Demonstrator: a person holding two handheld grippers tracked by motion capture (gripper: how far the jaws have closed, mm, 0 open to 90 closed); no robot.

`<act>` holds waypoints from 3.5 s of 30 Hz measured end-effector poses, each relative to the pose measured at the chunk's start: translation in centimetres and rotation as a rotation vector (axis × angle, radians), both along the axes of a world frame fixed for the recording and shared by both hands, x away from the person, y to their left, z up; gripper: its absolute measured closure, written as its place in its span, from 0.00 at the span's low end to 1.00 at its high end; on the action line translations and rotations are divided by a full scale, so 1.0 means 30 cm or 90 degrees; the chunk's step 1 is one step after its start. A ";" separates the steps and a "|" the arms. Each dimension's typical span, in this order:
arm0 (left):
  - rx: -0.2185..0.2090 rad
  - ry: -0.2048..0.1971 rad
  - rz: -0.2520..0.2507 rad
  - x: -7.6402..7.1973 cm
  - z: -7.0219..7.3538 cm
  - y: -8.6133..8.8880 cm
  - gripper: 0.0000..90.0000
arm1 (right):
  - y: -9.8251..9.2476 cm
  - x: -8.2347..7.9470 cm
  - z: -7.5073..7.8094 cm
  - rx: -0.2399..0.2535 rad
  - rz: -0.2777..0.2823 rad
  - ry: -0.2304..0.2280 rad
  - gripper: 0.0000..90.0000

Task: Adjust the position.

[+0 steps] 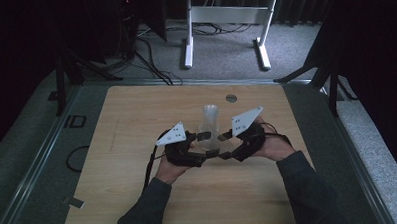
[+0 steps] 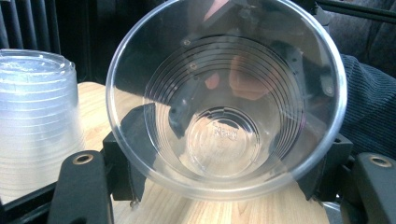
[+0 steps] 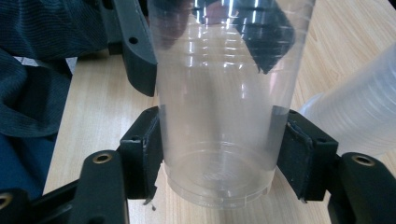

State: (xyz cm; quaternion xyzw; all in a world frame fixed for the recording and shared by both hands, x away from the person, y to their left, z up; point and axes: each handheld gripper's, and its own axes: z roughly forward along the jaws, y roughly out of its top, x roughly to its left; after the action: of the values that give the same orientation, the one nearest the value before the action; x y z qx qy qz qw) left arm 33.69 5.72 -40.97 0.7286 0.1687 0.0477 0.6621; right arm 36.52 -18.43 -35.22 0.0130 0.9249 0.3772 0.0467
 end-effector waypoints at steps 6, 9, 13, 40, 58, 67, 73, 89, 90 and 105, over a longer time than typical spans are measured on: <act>-0.011 0.005 0.006 -0.001 0.004 0.003 0.31 | 0.000 -0.003 -0.005 0.013 -0.003 -0.006 0.46; -0.015 0.004 0.010 -0.002 0.007 0.005 0.30 | -0.001 -0.004 -0.011 0.022 -0.008 -0.006 0.46; -0.029 0.002 0.019 -0.004 0.012 0.010 0.29 | -0.009 -0.004 -0.022 0.046 -0.020 -0.004 0.46; -0.058 -0.018 0.062 -0.014 0.038 0.030 0.22 | -0.001 -0.007 -0.085 0.188 -0.037 0.015 0.46; -0.091 -0.023 0.070 -0.018 0.042 0.045 0.25 | -0.007 -0.005 -0.100 0.216 -0.041 0.013 0.46; -0.090 -0.026 0.072 -0.020 0.041 0.042 0.29 | -0.007 -0.005 -0.107 0.212 -0.040 0.020 0.45; -0.082 -0.030 0.076 -0.021 0.039 0.043 0.31 | -0.001 -0.006 -0.111 0.192 -0.050 0.014 0.35; -0.063 -0.031 0.117 -0.018 0.033 0.078 0.32 | -0.019 -0.007 -0.117 0.174 -0.087 -0.001 0.25; -0.062 -0.031 0.120 -0.017 0.033 0.081 0.32 | -0.021 -0.006 -0.119 0.174 -0.089 -0.002 0.25; -0.040 -0.033 0.178 -0.008 0.021 0.137 0.32 | -0.055 0.003 -0.151 0.130 -0.171 -0.014 0.26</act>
State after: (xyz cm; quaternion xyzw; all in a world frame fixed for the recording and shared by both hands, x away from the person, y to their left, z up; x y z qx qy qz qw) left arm 33.46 9.83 -40.33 0.6752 0.2530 0.1531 0.6758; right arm 36.62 -20.08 -39.74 0.1371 0.8713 0.4593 0.1055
